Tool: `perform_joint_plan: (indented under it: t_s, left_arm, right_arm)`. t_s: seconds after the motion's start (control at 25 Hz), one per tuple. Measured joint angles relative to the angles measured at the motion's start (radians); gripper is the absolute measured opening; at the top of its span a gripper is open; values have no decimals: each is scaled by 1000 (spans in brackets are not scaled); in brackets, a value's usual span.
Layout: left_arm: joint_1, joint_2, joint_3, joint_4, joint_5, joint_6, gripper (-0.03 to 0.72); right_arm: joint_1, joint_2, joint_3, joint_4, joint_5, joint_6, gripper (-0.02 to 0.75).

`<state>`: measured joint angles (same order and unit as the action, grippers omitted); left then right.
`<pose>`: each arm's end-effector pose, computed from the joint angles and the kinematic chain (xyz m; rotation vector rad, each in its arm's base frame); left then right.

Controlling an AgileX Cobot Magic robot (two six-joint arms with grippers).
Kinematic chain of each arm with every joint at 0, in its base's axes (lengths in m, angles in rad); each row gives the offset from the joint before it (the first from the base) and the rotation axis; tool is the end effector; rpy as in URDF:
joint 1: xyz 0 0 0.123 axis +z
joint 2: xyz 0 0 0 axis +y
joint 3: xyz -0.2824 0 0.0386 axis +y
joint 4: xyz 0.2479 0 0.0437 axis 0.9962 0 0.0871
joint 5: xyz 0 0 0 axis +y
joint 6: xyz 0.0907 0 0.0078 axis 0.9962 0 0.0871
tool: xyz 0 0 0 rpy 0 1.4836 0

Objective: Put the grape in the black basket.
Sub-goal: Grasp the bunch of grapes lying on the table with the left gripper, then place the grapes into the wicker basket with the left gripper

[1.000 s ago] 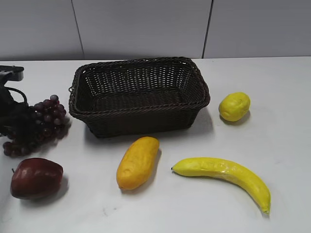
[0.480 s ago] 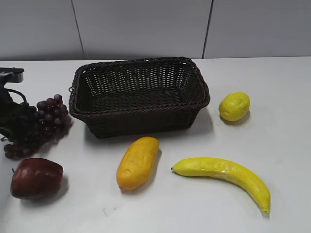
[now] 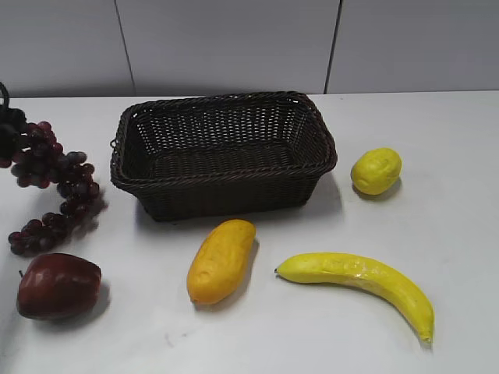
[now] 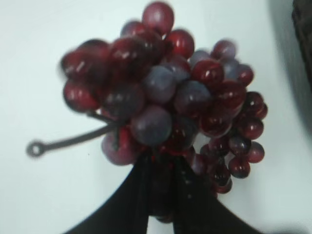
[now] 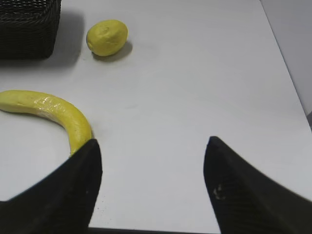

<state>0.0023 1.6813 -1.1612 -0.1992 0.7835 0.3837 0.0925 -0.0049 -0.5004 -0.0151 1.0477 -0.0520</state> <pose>0.3384 -0.0120 0.2299 0.3650 2.7365 -0.1304 -0.0050 -0.0017 0.2783 -0.1456 2.0207 0.0076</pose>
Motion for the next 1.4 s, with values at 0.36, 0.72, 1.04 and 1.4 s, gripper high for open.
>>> perform_joint_plan:
  t_s: [0.36, 0.72, 1.04, 1.4]
  left_arm:
    - [0, -186, 0, 0, -88, 0, 73]
    - [0, -330, 1, -14, -234, 0, 69]
    - [0, -413, 2, -99, -376, 0, 66]
    - [-17, -439, -2, -218, -521, 0, 66]
  right_arm:
    - [0, 0, 0, 0, 0, 0, 500]
    - [0, 0, 0, 0, 0, 0, 500]
    - [0, 0, 0, 0, 0, 0, 500]
    - [0, 0, 0, 0, 0, 0, 500]
